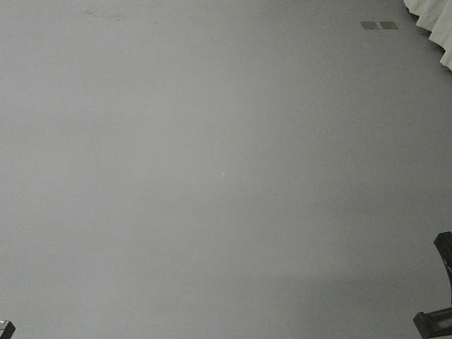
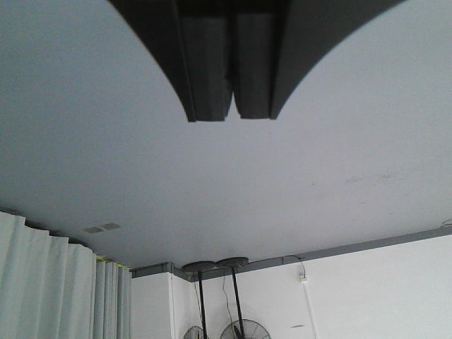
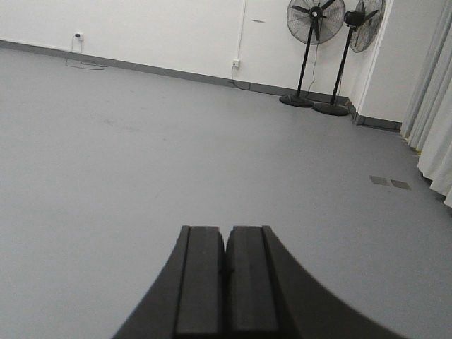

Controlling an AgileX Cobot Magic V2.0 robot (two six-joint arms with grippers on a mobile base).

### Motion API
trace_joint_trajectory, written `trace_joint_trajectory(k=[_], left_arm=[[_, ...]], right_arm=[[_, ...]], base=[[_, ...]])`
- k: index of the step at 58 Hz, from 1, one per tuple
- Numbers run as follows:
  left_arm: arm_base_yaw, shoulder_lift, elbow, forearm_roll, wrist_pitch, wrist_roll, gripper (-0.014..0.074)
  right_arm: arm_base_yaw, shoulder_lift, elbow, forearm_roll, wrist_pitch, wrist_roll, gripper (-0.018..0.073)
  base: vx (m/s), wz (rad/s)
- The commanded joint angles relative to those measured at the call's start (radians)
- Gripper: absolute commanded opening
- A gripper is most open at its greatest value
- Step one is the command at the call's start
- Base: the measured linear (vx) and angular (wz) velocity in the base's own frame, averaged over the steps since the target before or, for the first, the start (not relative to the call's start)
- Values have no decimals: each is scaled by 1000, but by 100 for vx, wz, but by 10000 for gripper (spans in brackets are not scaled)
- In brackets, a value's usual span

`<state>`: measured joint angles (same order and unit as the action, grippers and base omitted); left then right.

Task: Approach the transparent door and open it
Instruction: 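Drive the base forward across the grey floor toward the glass door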

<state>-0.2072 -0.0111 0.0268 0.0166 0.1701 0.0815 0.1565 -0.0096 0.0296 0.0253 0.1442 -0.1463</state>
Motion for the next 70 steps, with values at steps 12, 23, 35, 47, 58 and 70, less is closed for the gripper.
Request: trace_joint_trajectory(k=[12, 23, 35, 47, 58, 70], left_arm=[[-2, -13, 23, -2, -79, -2, -6], [-2, -13, 23, -2, -79, -2, -6], [-2, -13, 23, -2, -79, -2, -6], [-2, -13, 23, -2, -79, -2, -6], [-2, -13, 23, -2, -79, -2, -6], [-2, -13, 23, -2, -79, -2, -6]], right_arm=[[-4, -15, 15, -5, -81, 1, 0], [-4, -15, 15, -5, -81, 1, 0], [-4, -15, 15, -5, -81, 1, 0], [-4, -15, 15, -5, -81, 1, 0], [-4, -15, 15, -5, -81, 1, 0], [-4, -15, 15, -5, -81, 1, 0]], base=[[0, 0], [0, 0], [1, -2], [2, -6], [5, -3], [11, 4]])
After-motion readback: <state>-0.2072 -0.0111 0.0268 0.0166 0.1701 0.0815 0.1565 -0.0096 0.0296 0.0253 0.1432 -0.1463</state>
